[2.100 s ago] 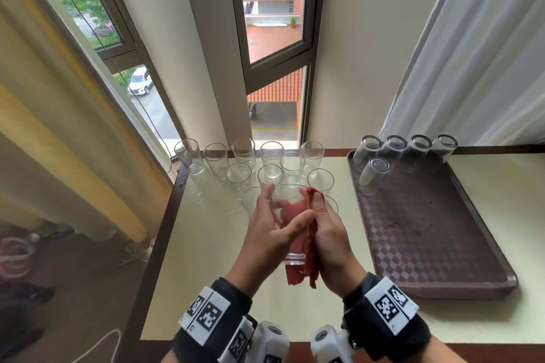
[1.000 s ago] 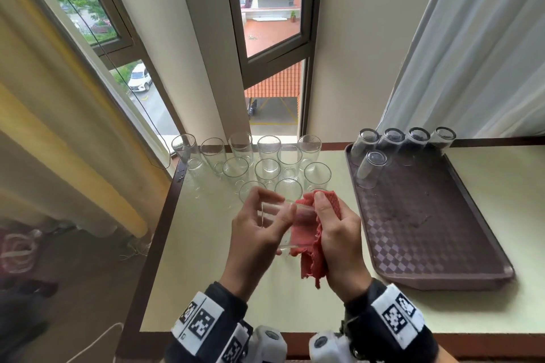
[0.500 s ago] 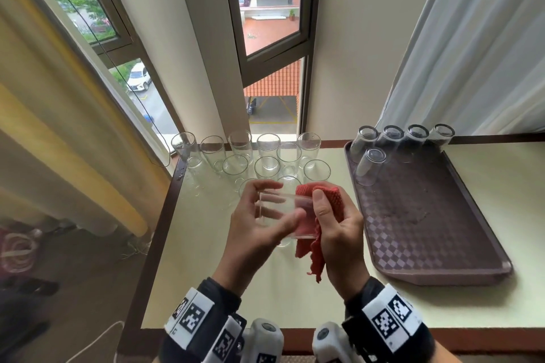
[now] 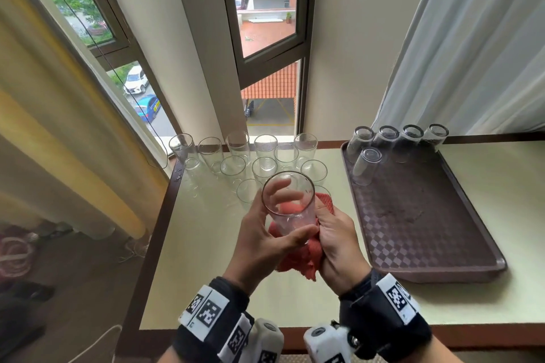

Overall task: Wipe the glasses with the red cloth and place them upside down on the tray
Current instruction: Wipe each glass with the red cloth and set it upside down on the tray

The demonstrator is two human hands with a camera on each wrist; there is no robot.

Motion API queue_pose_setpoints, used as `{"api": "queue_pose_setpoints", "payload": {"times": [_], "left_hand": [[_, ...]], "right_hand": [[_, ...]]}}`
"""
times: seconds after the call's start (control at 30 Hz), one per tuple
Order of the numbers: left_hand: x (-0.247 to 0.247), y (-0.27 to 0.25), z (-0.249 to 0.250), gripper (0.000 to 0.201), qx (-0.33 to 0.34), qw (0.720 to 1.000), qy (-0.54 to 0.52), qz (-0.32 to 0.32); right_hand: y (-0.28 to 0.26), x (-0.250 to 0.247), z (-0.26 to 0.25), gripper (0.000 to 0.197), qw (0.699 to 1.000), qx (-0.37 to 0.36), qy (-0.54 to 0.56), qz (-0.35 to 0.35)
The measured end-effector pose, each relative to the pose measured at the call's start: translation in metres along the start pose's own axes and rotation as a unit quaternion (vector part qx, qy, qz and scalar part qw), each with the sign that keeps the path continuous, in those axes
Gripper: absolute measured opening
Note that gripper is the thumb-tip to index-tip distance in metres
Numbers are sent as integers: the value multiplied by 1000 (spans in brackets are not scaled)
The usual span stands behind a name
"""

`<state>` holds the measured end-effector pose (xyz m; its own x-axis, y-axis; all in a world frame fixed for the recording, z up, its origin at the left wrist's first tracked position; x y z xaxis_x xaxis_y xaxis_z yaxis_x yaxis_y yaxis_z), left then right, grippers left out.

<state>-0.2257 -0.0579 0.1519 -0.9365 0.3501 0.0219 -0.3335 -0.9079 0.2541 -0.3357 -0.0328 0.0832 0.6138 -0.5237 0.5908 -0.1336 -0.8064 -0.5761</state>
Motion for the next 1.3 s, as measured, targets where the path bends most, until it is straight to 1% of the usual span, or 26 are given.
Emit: {"api": "queue_pose_setpoints", "payload": {"times": [0.07, 0.1, 0.17, 0.2, 0.23, 0.3, 0.37, 0.4, 0.5, 0.6, 0.67, 0.7, 0.73, 0.77, 0.8, 0.83, 0.87, 0.9, 0.93, 0.97, 1.0, 1.07, 1.13, 1.2, 1.27, 1.3], "left_hand": [[-2, 1, -1, 77, 15, 999, 33, -1], [-4, 1, -3, 77, 19, 999, 48, 0], [-12, 1, -10, 77, 3, 998, 61, 4], [-15, 1, -14, 77, -10, 998, 65, 1], [-17, 1, -17, 76, -23, 997, 76, -8], [-18, 0, -22, 77, -42, 989, 133, -47], [-19, -4, -26, 80, -58, 977, 190, -83], [-19, -6, -28, 79, -66, 974, 200, -89], [-18, -10, -25, 76, -76, 964, 232, -109], [-8, -10, -16, 72, -46, 940, 298, -157], [-1, -9, -7, 66, -6, 914, 365, -177], [0, -7, -3, 65, 8, 904, 390, -176], [-1, -6, 0, 64, 15, 899, 402, -170], [-3, -4, 3, 63, 17, 902, 400, -162], [-6, -3, 2, 60, 8, 912, 382, -151], [-10, -2, -1, 58, -14, 927, 351, -133], [-15, -1, -6, 58, -41, 944, 310, -107], [-19, -2, -11, 60, -69, 956, 274, -83], [-20, -2, -14, 63, -82, 962, 252, -70], [-19, -2, -15, 66, -79, 963, 248, -71], [-16, -2, -13, 67, -70, 962, 252, -81], [-9, -2, -9, 67, -49, 954, 275, -109], [-7, -3, -8, 67, -38, 944, 302, -128], [-8, -5, -9, 67, -40, 937, 323, -127], [-10, -8, -12, 69, -46, 928, 352, -114], [-12, -8, -13, 70, -48, 925, 363, -105]], "right_hand": [[5, -12, 1, 36, 999, 17, -15, 30], [7, -18, 2, 31, 999, 28, -15, 42], [11, -28, 3, 7, 998, 44, -6, 47], [12, -36, 1, 8, 998, 40, -6, 56], [13, -41, -2, 10, 997, 37, -19, 60], [11, -45, -12, 14, 997, 13, -41, 60], [4, -35, -26, 19, 998, -25, -47, 20], [-1, -29, -33, 22, 997, -47, -54, -1], [-19, -8, -45, 35, 982, -123, -124, -67], [-31, 12, -40, 53, 946, -169, -244, -128], [-32, 21, -31, 60, 920, -174, -321, -146], [-30, 23, -27, 60, 912, -166, -342, -151], [-27, 25, -24, 54, 911, -154, -350, -155], [-27, 27, -23, 44, 912, -148, -351, -153], [-25, 26, -22, 38, 912, -151, -353, -143], [-26, 25, -22, 37, 908, -163, -363, -130], [-28, 26, -22, 40, 898, -181, -383, -122], [-31, 26, -23, 43, 886, -200, -402, -118], [-33, 25, -25, 44, 878, -221, -408, -118], [-36, 24, -28, 42, 877, -233, -401, -123], [-37, 23, -30, 39, 883, -233, -385, -131], [-36, 21, -29, 34, 897, -211, -364, -140], [-35, 20, -28, 34, 898, -212, -362, -134], [-35, 20, -23, 35, 892, -209, -381, -124], [-34, 17, -21, 32, 889, -204, -395, -108], [-34, 15, -21, 33, 888, -205, -400, -95]]}}
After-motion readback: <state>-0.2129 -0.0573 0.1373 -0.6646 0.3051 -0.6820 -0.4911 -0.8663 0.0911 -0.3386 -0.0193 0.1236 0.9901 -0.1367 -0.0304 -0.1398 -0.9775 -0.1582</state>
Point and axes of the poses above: each hand's wrist, its own y-axis towards the middle knuckle, its own x-axis out of the palm, z = x × y, the point moved 9 cm from there along y, towards the middle knuckle, and after that the axes turned 6 degrees about x, right-handed, at the moved point
